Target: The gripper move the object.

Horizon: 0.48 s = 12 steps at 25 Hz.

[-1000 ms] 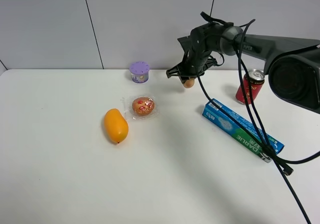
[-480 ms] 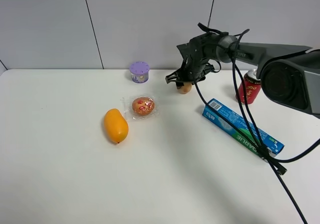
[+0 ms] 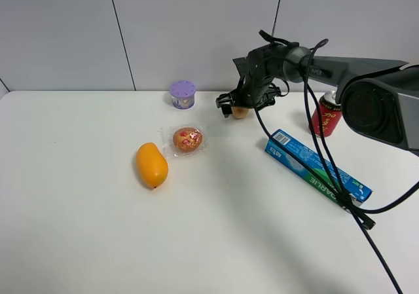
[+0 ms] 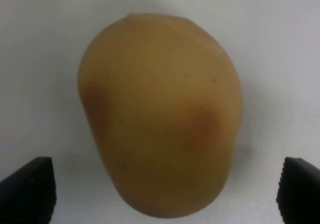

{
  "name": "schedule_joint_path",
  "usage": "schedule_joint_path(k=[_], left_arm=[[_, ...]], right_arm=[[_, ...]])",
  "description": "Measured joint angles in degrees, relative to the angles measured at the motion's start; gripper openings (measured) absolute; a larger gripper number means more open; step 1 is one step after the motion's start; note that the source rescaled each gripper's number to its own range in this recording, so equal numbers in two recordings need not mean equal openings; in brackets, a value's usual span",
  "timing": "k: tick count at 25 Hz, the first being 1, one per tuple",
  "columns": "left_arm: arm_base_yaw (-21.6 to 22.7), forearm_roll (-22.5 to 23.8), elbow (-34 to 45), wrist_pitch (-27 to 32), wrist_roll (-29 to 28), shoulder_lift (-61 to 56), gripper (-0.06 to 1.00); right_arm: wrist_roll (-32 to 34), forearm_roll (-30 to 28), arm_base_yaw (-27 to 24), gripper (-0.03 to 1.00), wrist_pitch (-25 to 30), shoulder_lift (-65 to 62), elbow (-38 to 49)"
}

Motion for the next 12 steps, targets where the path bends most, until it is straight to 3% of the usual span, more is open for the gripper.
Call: schedule_joint_path(k=[6, 12], left_arm=[[0.0, 0.0, 0.0, 0.0, 0.0, 0.0, 1.00], [0.0, 0.0, 0.0, 0.0, 0.0, 0.0, 1.00]], right_arm=[[0.5, 1.1, 0.0, 0.84, 3.5, -2.0, 0.0], [-1.2, 1.4, 0.3, 0.84, 15.0, -11.4, 0.0]])
